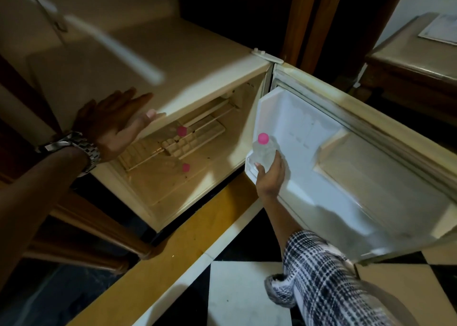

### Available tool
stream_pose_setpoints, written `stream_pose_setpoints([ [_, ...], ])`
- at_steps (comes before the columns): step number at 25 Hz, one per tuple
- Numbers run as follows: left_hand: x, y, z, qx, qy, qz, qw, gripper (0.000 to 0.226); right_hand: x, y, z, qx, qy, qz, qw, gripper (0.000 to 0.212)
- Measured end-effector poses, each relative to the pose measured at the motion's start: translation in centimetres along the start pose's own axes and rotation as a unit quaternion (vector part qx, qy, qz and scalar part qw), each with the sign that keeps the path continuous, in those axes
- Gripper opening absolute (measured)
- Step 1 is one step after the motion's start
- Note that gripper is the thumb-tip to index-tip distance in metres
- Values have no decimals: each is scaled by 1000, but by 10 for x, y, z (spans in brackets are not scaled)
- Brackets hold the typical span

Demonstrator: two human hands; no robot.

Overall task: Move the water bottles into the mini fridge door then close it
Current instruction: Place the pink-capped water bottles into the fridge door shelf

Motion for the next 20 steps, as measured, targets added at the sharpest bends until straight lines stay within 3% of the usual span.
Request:
stream_pose_setpoints([
  [8, 3, 1, 3, -8, 3, -3, 1000, 86, 11, -9, 10, -23, -40, 81, 996, 50],
  [15, 6, 3, 5, -4, 10, 9, 1000, 85, -11, 24, -35, -48, -14, 184, 982, 41],
  [17, 6, 3, 5, -5, 11, 9, 1000, 83, -36, 32, -64, -12, -22, 149, 989, 34],
  [20, 4, 2, 5, -3, 14, 7, 1000, 80, -108, 33, -119, 88, -9, -57, 994, 37],
])
Point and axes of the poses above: each hand's wrist, its own y-axis away from the middle knuckle, its own x-axis out of the back of the hand, z = x × y, the point moved 8 cm from there along -y, towards the middle knuckle, and after that the axes turned 4 degrees about -y, right-handed, at the moved point
